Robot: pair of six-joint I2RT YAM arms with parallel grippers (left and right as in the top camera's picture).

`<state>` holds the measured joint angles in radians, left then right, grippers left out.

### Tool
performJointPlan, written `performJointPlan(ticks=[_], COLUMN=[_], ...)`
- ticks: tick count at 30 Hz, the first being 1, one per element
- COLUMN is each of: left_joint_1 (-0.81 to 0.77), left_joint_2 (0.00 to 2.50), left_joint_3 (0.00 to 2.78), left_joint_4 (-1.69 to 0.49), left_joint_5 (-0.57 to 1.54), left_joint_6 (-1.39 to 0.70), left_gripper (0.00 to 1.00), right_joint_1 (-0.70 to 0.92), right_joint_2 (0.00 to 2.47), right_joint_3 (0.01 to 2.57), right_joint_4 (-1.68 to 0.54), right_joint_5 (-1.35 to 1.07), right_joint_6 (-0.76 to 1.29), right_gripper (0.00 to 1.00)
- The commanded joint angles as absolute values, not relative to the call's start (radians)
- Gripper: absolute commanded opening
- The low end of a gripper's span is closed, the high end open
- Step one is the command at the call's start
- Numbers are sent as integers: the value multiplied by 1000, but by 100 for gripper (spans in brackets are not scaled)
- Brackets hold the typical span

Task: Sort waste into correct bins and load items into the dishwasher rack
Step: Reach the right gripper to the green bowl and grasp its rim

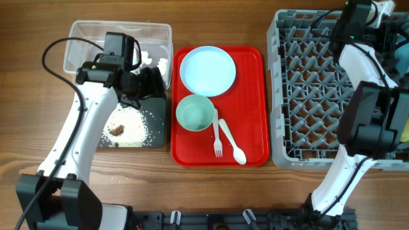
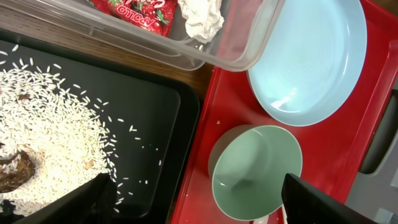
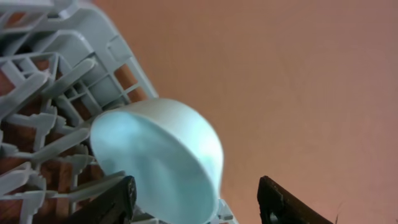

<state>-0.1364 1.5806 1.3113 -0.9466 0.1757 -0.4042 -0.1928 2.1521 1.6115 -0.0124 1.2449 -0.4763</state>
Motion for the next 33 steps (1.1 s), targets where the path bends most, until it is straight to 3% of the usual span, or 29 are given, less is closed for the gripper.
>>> performJointPlan(ticks=[1, 5, 11, 18, 24, 33], left_joint_1=[-133, -133, -133, -133, -130, -72], left_joint_2=[1569, 1569, 1569, 1569, 1569, 1569], left_joint_3=[1311, 1311, 1311, 1311, 1311, 1311], left_joint_4=[-947, -947, -949, -974, -1080, -1120], left_joint_5=[166, 166, 166, 160, -65, -117], left_joint_6=[-400, -400, -400, -400, -524, -638], left_gripper=[86, 86, 86, 86, 89, 95], right_joint_1=[-178, -110, 10, 170, 304, 447], right_joint_2=[2045, 1999, 1921, 1816, 1802, 1885], right_joint_3=[1608, 1608, 1608, 1608, 1608, 1608], right_joint_4=[-25, -173, -477, -677, -877, -992], right_joint_5=[1226, 1076, 546, 153, -204, -246], right_joint_6=[-467, -398, -192, -54, 132, 169], right_gripper=[64, 64, 68, 72, 72, 72])
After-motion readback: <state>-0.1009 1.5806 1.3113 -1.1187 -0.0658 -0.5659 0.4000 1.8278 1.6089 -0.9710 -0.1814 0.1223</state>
